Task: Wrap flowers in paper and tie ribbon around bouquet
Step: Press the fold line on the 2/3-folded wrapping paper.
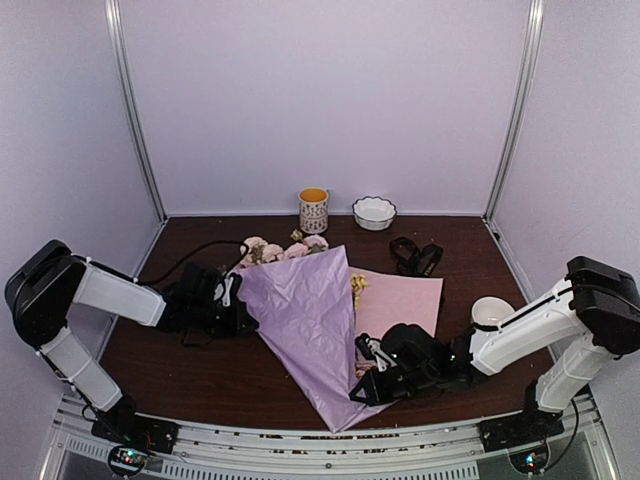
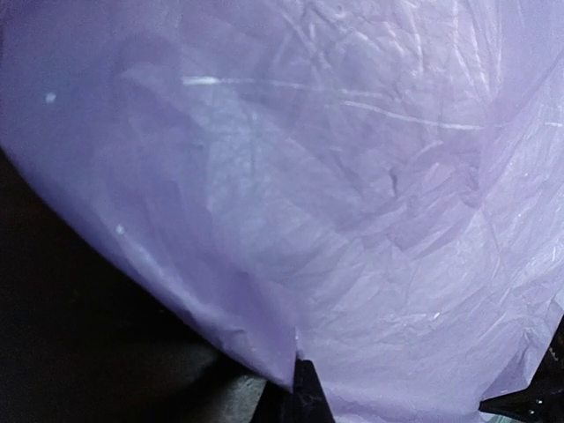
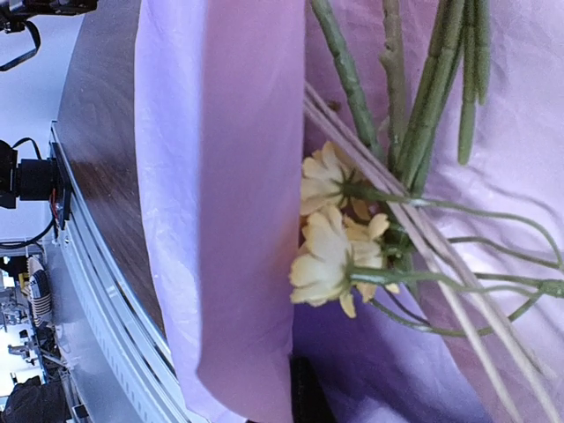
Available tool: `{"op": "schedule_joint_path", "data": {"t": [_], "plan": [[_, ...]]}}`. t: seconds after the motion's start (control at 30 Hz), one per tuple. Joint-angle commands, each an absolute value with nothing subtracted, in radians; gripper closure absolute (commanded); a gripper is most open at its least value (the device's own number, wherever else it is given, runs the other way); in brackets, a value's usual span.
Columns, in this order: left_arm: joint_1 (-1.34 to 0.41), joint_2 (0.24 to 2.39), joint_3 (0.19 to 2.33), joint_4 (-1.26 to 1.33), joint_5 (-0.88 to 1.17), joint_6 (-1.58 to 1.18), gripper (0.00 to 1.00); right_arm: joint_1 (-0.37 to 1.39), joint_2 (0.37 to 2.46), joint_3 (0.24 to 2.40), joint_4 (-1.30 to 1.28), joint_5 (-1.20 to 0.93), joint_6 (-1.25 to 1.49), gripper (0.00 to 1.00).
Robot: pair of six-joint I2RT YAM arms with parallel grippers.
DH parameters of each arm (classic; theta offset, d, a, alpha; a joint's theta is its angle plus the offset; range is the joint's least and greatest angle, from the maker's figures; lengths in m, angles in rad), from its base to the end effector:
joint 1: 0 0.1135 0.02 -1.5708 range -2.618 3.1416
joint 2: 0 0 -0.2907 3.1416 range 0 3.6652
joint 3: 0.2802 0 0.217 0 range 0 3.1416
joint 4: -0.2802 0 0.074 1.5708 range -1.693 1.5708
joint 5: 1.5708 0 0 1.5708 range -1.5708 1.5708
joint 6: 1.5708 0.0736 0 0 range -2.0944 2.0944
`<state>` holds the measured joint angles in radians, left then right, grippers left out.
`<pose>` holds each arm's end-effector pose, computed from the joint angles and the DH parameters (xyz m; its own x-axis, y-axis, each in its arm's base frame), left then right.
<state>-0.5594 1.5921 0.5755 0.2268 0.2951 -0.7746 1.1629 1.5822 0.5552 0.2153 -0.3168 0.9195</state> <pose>0.2333 -0.1713 0.1558 -0.9067 -0.2218 -0.3587 0.0659 0.7655 -0.6400 0.0907 0.2676 0.1524 -0.9358 -0.2604 -0.2375 -0.3515 0.6388 0.6844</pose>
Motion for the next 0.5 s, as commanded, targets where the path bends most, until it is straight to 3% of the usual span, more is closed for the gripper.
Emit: {"op": "schedule_joint_path", "data": {"t": [0.0, 0.07, 0.13, 0.23, 0.47], "plan": [[-0.495, 1.506, 0.613, 0.071, 0.133, -0.669, 0.98, 1.166, 1.577, 0.563, 0.187, -0.305, 0.911, 1.0], [-0.473, 1.465, 0.613, 0.023, 0.099, -0.634, 0.9, 1.165, 1.579, 0.562, 0.186, -0.305, 0.91, 1.0], [-0.464, 1.427, 0.617, -0.016, 0.07, -0.6, 0.75, 1.165, 1.584, 0.565, 0.188, -0.307, 0.908, 1.0], [-0.464, 1.378, 0.608, -0.042, 0.074, -0.578, 0.59, 1.166, 1.596, 0.571, 0.196, -0.311, 0.909, 1.0], [-0.526, 1.34, 0.541, 0.025, 0.202, -0.604, 0.39, 1.166, 1.615, 0.581, 0.204, -0.322, 0.909, 1.0]]}}
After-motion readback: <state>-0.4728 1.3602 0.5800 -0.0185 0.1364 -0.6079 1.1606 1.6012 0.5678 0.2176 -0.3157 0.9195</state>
